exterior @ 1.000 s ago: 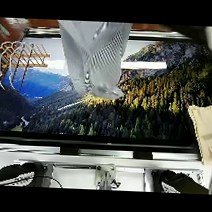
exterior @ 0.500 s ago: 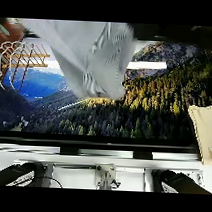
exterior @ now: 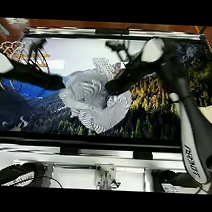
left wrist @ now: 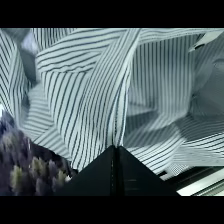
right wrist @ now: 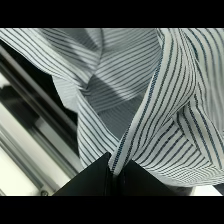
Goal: Fold the shirts.
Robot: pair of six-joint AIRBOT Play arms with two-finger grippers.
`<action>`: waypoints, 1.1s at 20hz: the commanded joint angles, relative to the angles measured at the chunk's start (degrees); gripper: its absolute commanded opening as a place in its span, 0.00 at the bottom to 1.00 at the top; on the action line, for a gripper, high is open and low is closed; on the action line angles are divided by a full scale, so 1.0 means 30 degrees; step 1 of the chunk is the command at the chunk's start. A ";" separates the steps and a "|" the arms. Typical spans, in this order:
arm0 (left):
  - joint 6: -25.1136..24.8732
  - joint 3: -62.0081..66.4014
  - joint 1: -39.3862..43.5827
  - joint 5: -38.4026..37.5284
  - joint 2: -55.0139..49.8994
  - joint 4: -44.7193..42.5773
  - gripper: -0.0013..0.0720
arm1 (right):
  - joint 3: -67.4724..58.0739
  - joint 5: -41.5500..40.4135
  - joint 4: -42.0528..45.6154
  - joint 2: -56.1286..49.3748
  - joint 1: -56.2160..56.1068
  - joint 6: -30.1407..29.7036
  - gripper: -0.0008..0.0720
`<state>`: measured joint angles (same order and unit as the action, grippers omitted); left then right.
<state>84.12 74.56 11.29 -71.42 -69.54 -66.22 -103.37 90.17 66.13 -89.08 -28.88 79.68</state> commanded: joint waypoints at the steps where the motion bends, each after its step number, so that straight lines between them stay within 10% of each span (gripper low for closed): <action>1: -0.1770 -0.3738 0.0495 0.1603 -0.0117 -0.0095 0.09 | 0.0160 0.0772 0.0597 -0.1311 -0.1341 -0.0146 0.11; 6: -0.1902 -0.4903 0.0510 0.1785 -0.0342 -0.2492 0.10 | 0.0160 0.0240 0.1537 -0.1486 -0.1581 -0.0036 0.11; 8: -0.2725 -0.4903 0.0517 0.1792 -0.0350 -0.2448 0.43 | 0.0160 -0.0481 0.1770 -0.1486 -0.1581 0.0364 0.11; 11: -0.2900 -0.4881 0.0488 0.1800 -0.0342 -0.2514 0.52 | 0.0160 -0.1217 0.1588 -0.1486 -0.1581 0.0736 0.11; 13: -0.2885 -0.4889 0.0503 0.1814 -0.0350 -0.2499 0.75 | 0.0160 -0.1246 0.1581 -0.1486 -0.1581 0.0794 0.11; 19: -0.2820 -0.4889 0.0546 0.3242 -0.0648 -0.2229 0.74 | 0.0160 -0.1217 0.1581 -0.1479 -0.1581 0.0801 0.11; 22: -0.2907 -0.4947 0.0962 0.2659 -0.1574 -0.1071 0.53 | 0.0153 -0.1209 0.1603 -0.1479 -0.1581 0.0801 0.11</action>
<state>75.64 59.88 13.34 -63.11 -72.44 -71.81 -102.91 86.56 70.87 -93.51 -33.63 82.04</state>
